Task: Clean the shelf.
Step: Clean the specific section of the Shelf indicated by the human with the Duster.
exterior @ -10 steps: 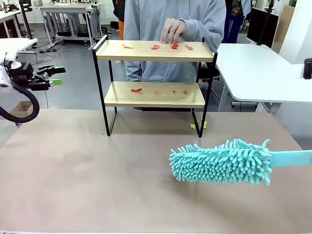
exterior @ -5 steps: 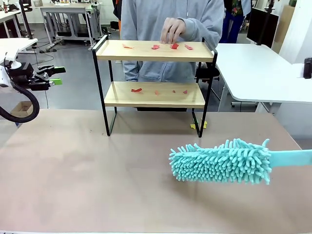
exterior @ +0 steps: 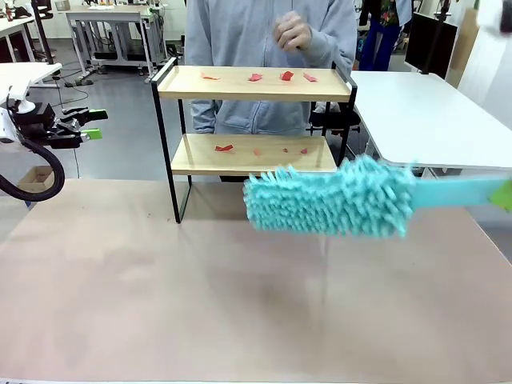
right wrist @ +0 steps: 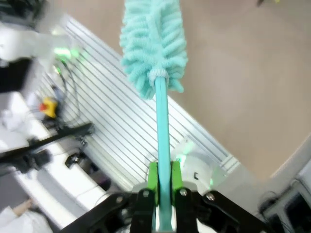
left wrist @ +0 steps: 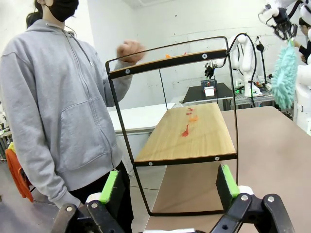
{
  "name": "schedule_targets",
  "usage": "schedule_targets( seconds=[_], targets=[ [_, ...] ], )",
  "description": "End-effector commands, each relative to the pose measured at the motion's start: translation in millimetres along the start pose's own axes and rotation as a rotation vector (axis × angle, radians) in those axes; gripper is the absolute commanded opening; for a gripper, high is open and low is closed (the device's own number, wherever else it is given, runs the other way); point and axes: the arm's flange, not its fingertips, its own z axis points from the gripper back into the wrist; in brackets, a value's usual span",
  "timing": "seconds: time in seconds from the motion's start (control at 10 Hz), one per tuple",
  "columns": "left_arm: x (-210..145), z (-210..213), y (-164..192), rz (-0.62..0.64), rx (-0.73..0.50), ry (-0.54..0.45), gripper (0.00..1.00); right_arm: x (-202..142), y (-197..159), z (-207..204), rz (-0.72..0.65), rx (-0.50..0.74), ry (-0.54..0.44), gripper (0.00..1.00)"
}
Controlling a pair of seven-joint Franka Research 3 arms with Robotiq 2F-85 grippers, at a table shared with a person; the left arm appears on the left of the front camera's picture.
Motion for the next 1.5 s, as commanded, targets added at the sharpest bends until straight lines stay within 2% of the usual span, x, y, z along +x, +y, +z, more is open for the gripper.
schedule_targets(
  seconds=[0.0, 0.3, 0.6, 0.7, 0.8, 1.2, 1.3, 1.4],
  targets=[
    [2.4, -0.3, -2.4, 0.0, -0.008, 0.007, 1.0, 36.2, 30.2, 27.3, -0.07, -0.016, -0.122, 0.13],
    [2.4, -0.3, -2.4, 0.0, -0.008, 0.007, 1.0, 98.5, 82.2, 50.4, -0.152, -0.046, -0.348, 0.13],
    [2.4, -0.3, -2.4, 0.0, -0.008, 0.007, 1.0, 155.1, 92.1, 42.9, -0.25, -0.022, -0.467, 0.13],
    [2.4, -0.3, -2.4, 0.0, -0.008, 0.007, 1.0, 159.6, 88.8, 39.1, -0.17, -0.037, -0.363, 0.13],
    [2.4, -0.3, -2.4, 0.0, -0.008, 0.007, 1.0, 143.1, 91.1, 43.5, -0.201, -0.022, -0.428, 0.13],
    [2.4, -0.3, -2.4, 0.0, -0.008, 0.007, 1.0, 143.1, 91.1, 43.5, -0.201, -0.022, -0.428, 0.13],
    [2.4, -0.3, -2.4, 0.0, -0.008, 0.007, 1.0, 148.3, 92.4, 42.4, -0.18, -0.014, -0.421, 0.13],
    [2.4, -0.3, -2.4, 0.0, -0.008, 0.007, 1.0, 195.3, 116.4, 40.2, -0.226, -0.148, -0.473, 0.13]
  ],
)
